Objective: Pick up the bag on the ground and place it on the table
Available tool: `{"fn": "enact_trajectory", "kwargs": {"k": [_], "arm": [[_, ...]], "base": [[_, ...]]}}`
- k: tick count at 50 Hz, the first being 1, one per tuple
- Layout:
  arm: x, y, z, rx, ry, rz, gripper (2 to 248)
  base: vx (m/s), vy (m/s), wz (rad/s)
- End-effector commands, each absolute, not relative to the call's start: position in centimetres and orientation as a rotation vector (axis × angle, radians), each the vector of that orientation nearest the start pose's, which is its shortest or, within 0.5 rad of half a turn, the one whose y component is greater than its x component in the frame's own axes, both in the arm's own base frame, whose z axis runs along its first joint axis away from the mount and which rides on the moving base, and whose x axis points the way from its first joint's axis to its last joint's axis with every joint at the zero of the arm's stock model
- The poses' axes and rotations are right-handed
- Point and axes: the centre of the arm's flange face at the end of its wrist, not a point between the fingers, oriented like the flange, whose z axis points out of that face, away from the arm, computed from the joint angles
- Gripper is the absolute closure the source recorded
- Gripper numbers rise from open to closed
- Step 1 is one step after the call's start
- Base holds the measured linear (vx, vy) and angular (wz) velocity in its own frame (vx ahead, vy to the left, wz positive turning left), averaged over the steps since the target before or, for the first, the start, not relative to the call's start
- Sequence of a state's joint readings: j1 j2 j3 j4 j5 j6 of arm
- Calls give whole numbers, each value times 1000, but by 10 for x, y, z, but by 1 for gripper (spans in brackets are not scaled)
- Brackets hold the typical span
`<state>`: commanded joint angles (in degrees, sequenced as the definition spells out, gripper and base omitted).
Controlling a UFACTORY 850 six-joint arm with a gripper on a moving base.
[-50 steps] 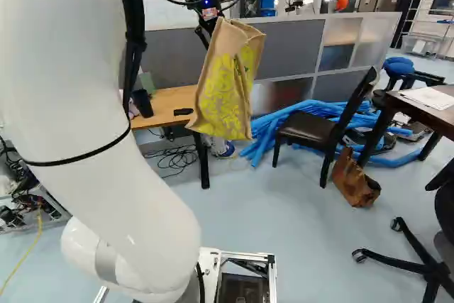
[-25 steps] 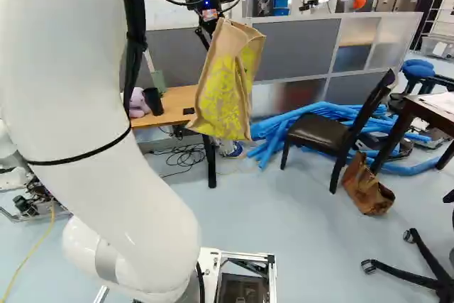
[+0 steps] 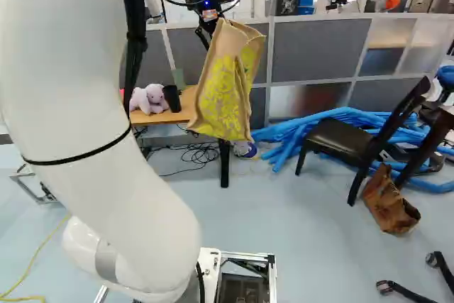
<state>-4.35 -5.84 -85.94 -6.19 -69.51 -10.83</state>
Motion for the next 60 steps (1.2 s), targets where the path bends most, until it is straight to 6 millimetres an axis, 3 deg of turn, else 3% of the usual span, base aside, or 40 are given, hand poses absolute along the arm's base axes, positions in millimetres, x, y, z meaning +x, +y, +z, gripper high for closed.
{"fn": "enact_trajectory", "kwargs": {"k": [21,60], "arm": [[500,-47,738,-3249,-231,-276,227],[500,-47,738,-3249,-231,-276,227]], "base": [[-2,52,241],[65,10,-17]]}}
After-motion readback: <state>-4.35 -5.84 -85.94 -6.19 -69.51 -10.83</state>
